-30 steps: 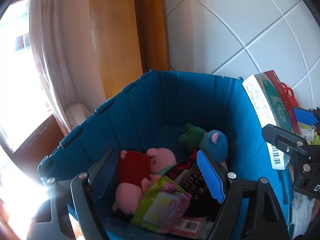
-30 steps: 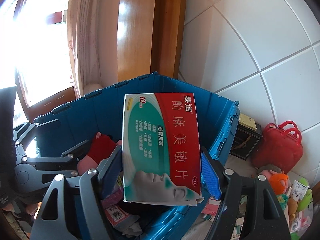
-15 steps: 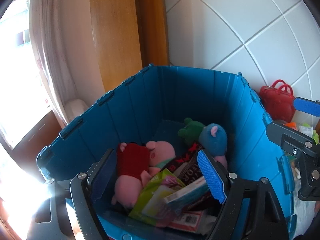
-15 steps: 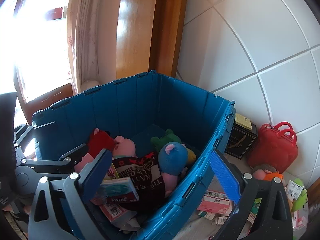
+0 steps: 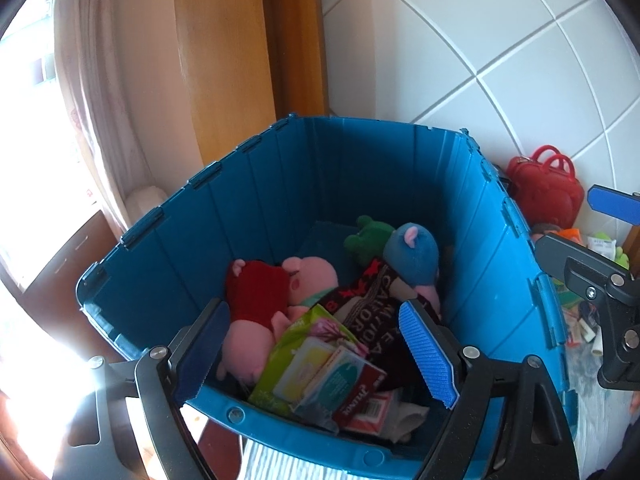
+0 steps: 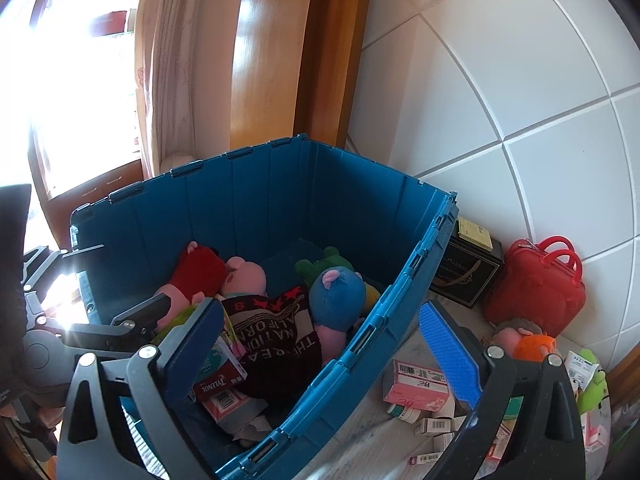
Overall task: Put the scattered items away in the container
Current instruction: 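Move both tools back toward the remaining pile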
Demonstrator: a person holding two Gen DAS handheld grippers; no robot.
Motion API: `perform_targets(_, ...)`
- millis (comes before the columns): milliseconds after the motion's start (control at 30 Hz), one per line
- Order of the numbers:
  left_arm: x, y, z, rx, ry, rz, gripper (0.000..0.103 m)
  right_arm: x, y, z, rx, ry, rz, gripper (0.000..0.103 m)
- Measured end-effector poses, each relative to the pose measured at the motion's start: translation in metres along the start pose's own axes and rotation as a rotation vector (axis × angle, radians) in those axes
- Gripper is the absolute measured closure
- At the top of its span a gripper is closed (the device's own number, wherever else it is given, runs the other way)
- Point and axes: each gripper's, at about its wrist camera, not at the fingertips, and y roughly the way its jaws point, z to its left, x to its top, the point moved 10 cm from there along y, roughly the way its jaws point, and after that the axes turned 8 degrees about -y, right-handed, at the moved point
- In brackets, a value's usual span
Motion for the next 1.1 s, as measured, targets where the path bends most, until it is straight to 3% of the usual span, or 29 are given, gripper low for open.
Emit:
perform_targets(533, -0.009, -0.014, -0.068, -0.063, 0.071, -0.005, 0.016, -0.042, -0.03, -0.063, -0.069, 0.106, 0.013, 0.003)
perform_targets(1100, -0.034, -0.042, -0.232, -0.221, 0.234, -0.008, 0.016, -0.137, -0.096, -0.193, -0.225, 0.277, 0.055, 0.003)
